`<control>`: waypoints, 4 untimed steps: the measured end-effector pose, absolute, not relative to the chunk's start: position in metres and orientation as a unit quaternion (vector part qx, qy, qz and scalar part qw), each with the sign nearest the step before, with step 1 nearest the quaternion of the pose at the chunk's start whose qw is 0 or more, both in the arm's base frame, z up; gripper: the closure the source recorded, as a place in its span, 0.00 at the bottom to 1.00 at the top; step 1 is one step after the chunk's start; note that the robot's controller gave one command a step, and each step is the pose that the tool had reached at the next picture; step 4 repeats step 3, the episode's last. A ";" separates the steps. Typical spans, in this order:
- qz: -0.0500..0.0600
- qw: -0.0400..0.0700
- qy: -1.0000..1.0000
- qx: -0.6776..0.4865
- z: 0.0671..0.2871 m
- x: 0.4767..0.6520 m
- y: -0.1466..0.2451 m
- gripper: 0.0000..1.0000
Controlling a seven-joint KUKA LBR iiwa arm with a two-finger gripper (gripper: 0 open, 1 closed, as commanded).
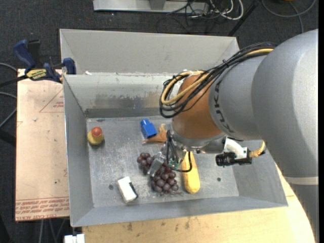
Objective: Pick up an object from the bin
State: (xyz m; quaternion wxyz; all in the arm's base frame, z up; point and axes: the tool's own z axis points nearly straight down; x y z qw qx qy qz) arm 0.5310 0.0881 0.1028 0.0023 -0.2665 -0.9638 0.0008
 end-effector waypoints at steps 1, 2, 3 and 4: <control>0.001 0.003 -0.964 -0.266 0.121 0.530 0.088 1.00; 0.000 0.000 -0.964 -0.266 0.138 0.532 0.088 1.00; -0.001 -0.001 -0.964 -0.266 0.147 0.532 0.088 1.00; -0.001 -0.001 -0.964 -0.266 0.147 0.532 0.088 1.00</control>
Offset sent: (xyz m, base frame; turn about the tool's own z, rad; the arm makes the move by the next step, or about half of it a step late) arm 0.0002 0.0001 0.0421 0.0000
